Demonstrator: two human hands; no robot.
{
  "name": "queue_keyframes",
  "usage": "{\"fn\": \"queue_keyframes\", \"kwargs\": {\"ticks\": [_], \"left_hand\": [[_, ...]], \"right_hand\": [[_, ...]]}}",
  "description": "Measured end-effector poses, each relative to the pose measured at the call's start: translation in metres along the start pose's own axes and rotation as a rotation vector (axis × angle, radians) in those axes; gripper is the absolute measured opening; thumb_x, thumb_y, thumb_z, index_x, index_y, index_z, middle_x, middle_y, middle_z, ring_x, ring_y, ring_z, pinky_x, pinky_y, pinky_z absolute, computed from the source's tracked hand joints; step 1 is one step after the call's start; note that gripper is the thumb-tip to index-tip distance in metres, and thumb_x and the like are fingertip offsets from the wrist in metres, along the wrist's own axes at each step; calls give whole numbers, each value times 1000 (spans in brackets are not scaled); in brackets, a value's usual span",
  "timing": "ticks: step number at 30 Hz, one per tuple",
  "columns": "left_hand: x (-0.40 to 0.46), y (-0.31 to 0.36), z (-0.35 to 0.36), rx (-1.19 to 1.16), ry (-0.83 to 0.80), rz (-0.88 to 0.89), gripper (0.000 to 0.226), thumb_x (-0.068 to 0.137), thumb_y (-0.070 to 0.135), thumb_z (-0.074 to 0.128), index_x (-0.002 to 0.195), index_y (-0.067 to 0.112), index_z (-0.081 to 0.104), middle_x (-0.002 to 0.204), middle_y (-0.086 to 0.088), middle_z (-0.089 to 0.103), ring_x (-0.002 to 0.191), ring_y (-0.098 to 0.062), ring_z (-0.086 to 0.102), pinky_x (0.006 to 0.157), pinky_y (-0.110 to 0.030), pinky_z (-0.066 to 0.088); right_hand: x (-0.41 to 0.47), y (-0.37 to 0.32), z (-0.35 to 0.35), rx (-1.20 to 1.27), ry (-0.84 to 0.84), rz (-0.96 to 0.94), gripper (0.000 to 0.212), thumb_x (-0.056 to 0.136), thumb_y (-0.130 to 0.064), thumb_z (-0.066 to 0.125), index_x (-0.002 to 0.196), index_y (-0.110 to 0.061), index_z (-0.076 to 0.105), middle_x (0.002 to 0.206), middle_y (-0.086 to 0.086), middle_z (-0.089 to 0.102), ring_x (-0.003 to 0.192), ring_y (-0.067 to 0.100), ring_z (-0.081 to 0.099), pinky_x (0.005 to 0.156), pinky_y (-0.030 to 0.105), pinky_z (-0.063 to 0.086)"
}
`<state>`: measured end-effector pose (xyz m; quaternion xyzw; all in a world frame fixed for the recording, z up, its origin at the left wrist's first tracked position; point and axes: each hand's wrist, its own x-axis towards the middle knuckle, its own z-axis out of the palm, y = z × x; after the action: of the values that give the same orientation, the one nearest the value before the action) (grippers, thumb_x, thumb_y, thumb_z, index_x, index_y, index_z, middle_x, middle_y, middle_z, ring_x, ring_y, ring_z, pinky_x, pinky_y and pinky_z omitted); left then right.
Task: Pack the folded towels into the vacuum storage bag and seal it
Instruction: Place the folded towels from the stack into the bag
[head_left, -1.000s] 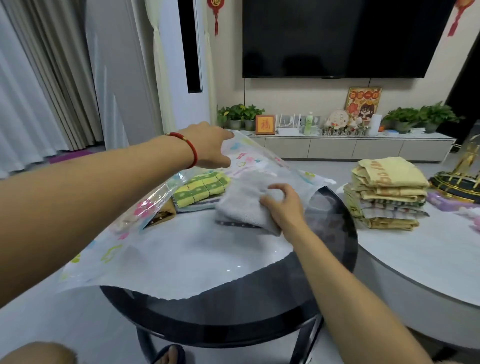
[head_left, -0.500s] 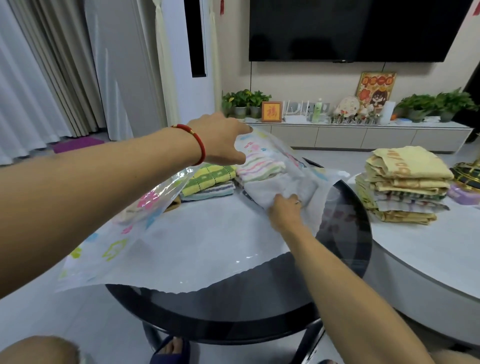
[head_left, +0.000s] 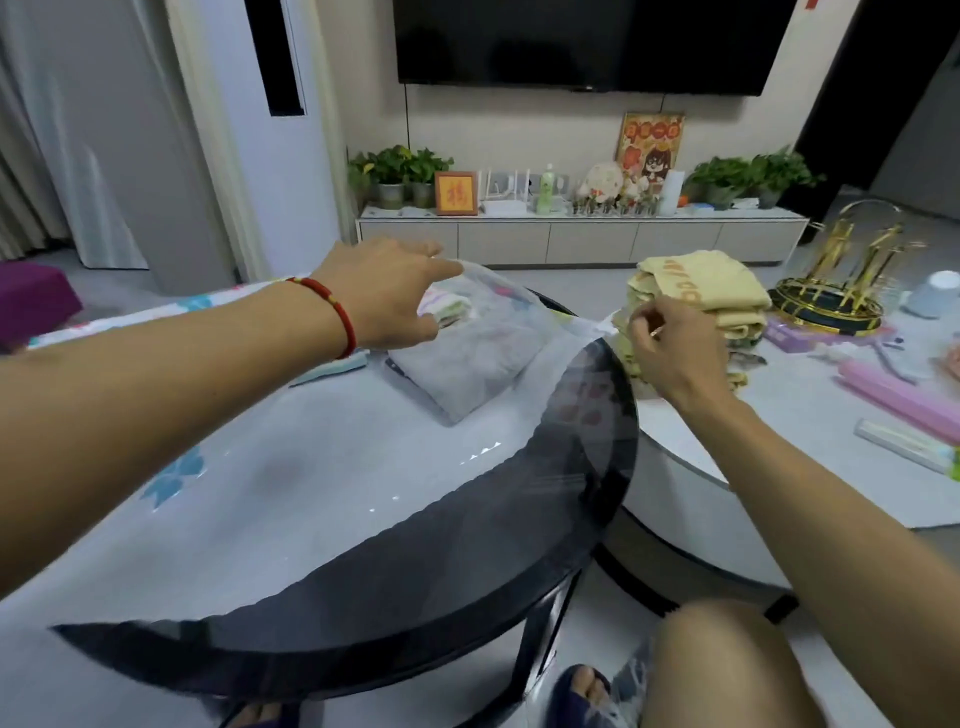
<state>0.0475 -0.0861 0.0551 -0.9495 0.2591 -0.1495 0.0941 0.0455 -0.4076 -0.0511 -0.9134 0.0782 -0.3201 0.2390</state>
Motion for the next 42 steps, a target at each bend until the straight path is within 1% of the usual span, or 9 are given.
{"fn": "queue_keyframes", "kwargs": {"ticks": [4, 9, 14, 20, 26, 28, 35, 39, 42], "left_hand": [[27, 9, 7, -48, 33, 20, 62, 85, 47, 56, 144, 35, 43, 144, 3, 52, 120, -31, 54, 84, -50, 54], [60, 16, 19, -100, 56, 12, 60, 82, 44, 59, 141, 35, 49, 140, 1, 56, 117, -31, 55, 85, -45, 52], [76, 13, 32, -146, 47, -43, 53, 79, 43, 58, 132, 40, 58, 111, -8, 68, 110, -31, 55, 81, -46, 55], [76, 10, 33, -160, 13, -70, 55, 79, 40, 57, 133, 40, 56, 121, -4, 68, 113, -30, 56, 85, -48, 55], [53, 5, 15, -120, 8, -148, 48, 83, 38, 56, 131, 45, 57, 125, 3, 67, 114, -31, 57, 84, -46, 54], [44, -1, 6, -108, -4, -188, 46, 85, 38, 57, 131, 44, 57, 123, -1, 67, 112, -32, 57, 84, -45, 54], [4, -27, -18, -45, -142, -321, 54, 87, 35, 53, 140, 45, 46, 136, -8, 56, 113, -34, 56, 91, -47, 51], [-6, -35, -35, -27, -168, -312, 57, 90, 37, 51, 146, 41, 40, 138, -10, 53, 112, -35, 56, 89, -47, 52], [-8, -40, -51, -16, -146, -313, 60, 88, 40, 51, 147, 39, 38, 141, -10, 51, 116, -35, 54, 89, -48, 51]], "right_hand": [[55, 64, -1, -134, 30, 143, 27, 98, -23, 54, 109, -10, 75, 110, 19, 73, 98, 41, 65, 81, 46, 56], [106, 112, 8, -313, -45, 297, 31, 103, -32, 52, 128, -23, 68, 137, 23, 53, 128, 44, 45, 105, 51, 39], [145, 130, 13, -227, -129, 450, 34, 94, -39, 68, 125, -27, 66, 129, 24, 61, 123, 46, 52, 106, 53, 44], [164, 130, 2, -61, -192, 478, 25, 84, -15, 81, 102, -24, 67, 119, 21, 64, 100, 40, 65, 84, 47, 59], [141, 76, -34, 460, -130, 377, 31, 86, 5, 68, 100, -23, 70, 117, 16, 61, 102, 38, 66, 74, 45, 64], [120, 49, -59, 652, -242, 348, 38, 89, 4, 63, 112, -24, 74, 118, 15, 60, 94, 31, 68, 69, 37, 64], [27, -47, -133, 1089, -653, 263, 30, 92, 0, 57, 106, -15, 79, 99, 10, 73, 77, 17, 72, 63, 26, 63], [-27, -112, -85, 1140, -967, 247, 32, 92, 4, 57, 105, -14, 79, 93, 6, 73, 73, 16, 70, 60, 25, 61], [-53, -164, -21, 1153, -970, 218, 31, 92, 8, 59, 111, -11, 74, 104, 11, 69, 85, 20, 67, 71, 29, 59]]}}
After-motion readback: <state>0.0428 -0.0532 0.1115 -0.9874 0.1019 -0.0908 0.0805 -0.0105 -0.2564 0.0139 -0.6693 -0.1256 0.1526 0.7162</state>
